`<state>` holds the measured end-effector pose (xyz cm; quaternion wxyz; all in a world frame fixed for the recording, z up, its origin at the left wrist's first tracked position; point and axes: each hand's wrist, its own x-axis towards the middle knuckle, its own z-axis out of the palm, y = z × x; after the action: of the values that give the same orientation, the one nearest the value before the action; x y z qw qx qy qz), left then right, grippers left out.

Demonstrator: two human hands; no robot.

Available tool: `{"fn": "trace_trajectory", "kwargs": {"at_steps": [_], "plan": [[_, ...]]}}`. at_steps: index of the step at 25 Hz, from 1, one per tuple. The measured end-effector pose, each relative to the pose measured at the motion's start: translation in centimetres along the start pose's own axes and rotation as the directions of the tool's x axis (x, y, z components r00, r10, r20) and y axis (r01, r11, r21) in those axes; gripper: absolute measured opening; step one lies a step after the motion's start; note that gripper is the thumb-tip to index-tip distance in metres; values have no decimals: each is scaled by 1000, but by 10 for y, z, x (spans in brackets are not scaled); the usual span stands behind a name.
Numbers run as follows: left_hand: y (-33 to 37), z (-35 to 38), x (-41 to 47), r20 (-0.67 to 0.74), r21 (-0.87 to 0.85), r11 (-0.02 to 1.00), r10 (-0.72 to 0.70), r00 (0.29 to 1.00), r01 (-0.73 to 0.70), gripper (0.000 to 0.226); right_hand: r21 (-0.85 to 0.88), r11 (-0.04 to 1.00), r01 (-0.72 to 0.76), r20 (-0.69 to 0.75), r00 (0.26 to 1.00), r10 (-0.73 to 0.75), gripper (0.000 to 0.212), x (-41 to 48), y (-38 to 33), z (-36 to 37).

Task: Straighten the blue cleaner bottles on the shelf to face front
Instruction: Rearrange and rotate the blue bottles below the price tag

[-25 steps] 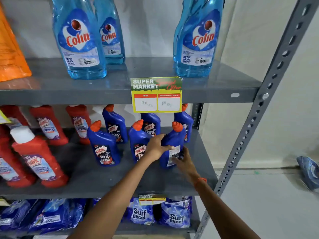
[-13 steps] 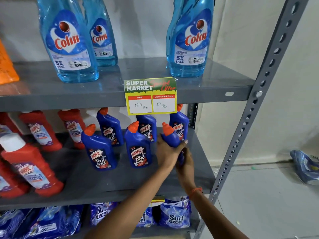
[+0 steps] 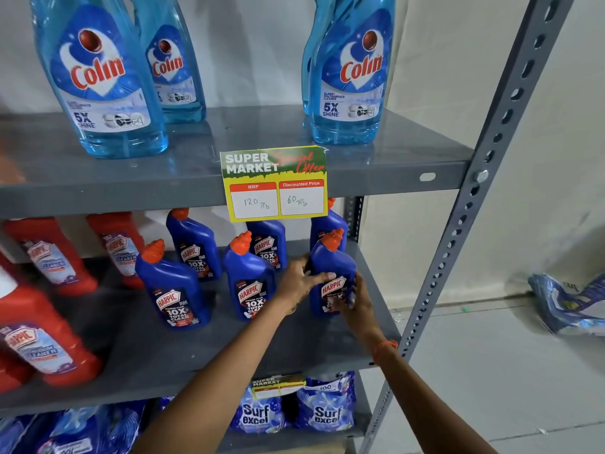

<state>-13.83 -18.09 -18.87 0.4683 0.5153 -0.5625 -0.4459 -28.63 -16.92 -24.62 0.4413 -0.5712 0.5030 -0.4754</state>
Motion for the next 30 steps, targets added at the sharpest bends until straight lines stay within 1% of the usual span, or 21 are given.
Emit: {"fn": "trace_trajectory", "kwargs": {"at_steps": [4, 6, 8, 10, 12, 13, 15, 18, 19, 20, 22, 30], "plan": [[-2, 0, 2, 43, -31, 1000, 7, 999, -5, 44, -35, 999, 8, 14, 1000, -8, 63, 0, -3, -2], [-10, -2, -3, 56, 26, 999, -22, 998, 21, 49, -65, 998, 1, 12, 1000, 0, 60, 2, -2, -3], [-19, -2, -9, 55, 119, 992, -60, 997, 53, 52, -112, 993, -29, -33, 999, 25, 54, 5, -1, -3], [-24, -4, -12, 59, 185, 980, -92, 994, 80, 50, -123, 988, -90, -91, 993, 79, 51, 9, -4, -2], [-28, -5, -13, 58, 220, 972, -100, 993, 85, 42, -106, 987, -121, -116, 987, 108, 49, 8, -10, -1], [-26, -4, -14, 46, 232, 970, -93, 995, 80, 38, -99, 989, -108, -110, 989, 97, 46, 8, -13, 0], [-24, -2, -15, 31, 251, 964, -95, 995, 85, 34, -141, 985, -101, -103, 991, 86, 40, 5, -19, -2], [-26, 2, -22, 18, 276, 955, -117, 993, 108, 35, -186, 979, -77, -97, 994, 60, 32, -7, -15, -10], [-28, 6, -26, 20, 283, 954, -105, 994, 95, 36, -189, 981, -53, -97, 995, 36, 32, -12, -13, -12], [-26, 6, -28, 19, 301, 950, -95, 995, 85, 37, -197, 978, -68, -106, 993, 47, 32, -14, -13, -13], [-20, 30, -66, 28, 269, 958, -113, 993, 101, 38, -169, 981, -96, -115, 990, 77, 34, -56, -13, -36], [-19, 37, -81, 0, 250, 963, -102, 995, 99, 37, -68, 996, -64, -93, 994, 58, 32, -75, -18, -31]]}}
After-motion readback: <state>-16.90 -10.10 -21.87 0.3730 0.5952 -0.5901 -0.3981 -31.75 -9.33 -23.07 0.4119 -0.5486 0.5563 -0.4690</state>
